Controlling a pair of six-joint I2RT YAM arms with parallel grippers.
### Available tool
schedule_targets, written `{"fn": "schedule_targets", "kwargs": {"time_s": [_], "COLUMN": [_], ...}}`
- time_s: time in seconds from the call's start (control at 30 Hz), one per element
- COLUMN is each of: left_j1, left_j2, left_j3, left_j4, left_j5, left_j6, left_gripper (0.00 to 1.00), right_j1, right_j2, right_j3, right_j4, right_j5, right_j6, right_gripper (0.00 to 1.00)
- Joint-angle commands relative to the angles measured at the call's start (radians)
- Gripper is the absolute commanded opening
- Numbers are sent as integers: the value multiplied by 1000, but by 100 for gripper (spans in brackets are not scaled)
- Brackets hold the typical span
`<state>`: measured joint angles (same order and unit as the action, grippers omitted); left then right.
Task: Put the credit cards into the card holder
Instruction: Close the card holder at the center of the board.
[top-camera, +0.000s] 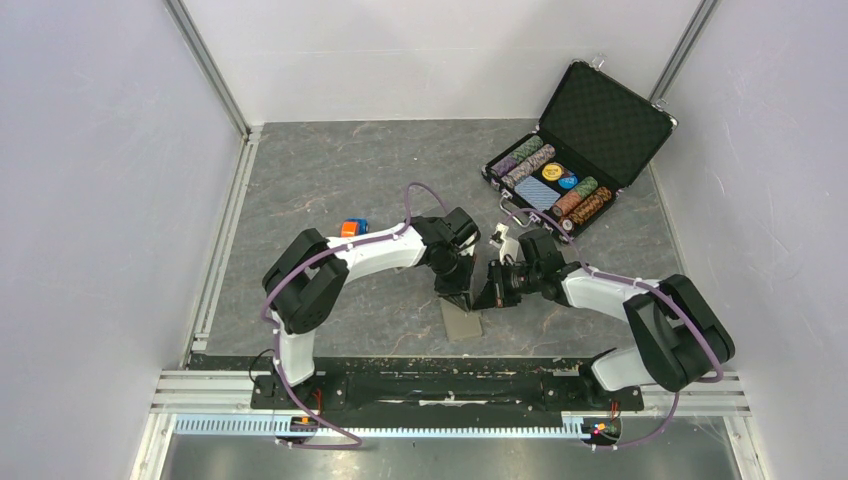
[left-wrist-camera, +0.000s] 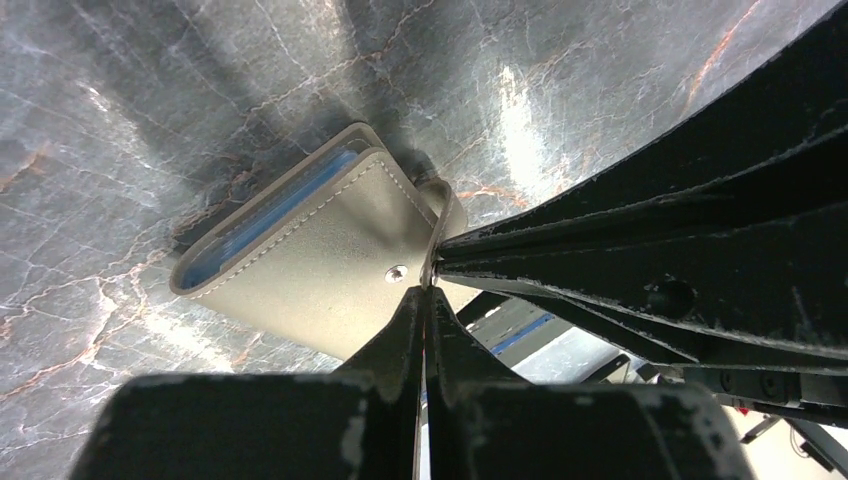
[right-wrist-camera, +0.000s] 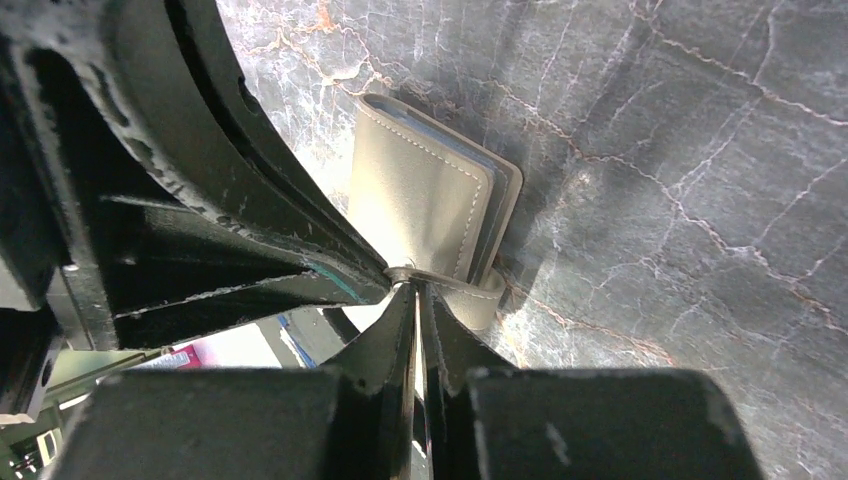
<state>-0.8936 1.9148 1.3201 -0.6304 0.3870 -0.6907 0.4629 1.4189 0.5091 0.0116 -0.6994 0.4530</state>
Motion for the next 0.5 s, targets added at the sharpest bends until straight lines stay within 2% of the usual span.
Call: {"fn": "schedule_targets", "kwargs": {"time_s": [0.0, 0.47], "left_j1": [-4, -4], "left_j2": [-41, 0], "left_j3": [45, 8], "left_j4": [-10, -66], "left_j5": [-47, -83], "left_j6": [37, 59], "left_gripper": [2, 2], "right_j1": [3, 9], "right_j2": [-15, 16], "right_j3": [32, 28], "right_j4": [25, 33], "right_j5": [9, 7], "right_j6": [2, -3], "right_gripper": [6, 7]}}
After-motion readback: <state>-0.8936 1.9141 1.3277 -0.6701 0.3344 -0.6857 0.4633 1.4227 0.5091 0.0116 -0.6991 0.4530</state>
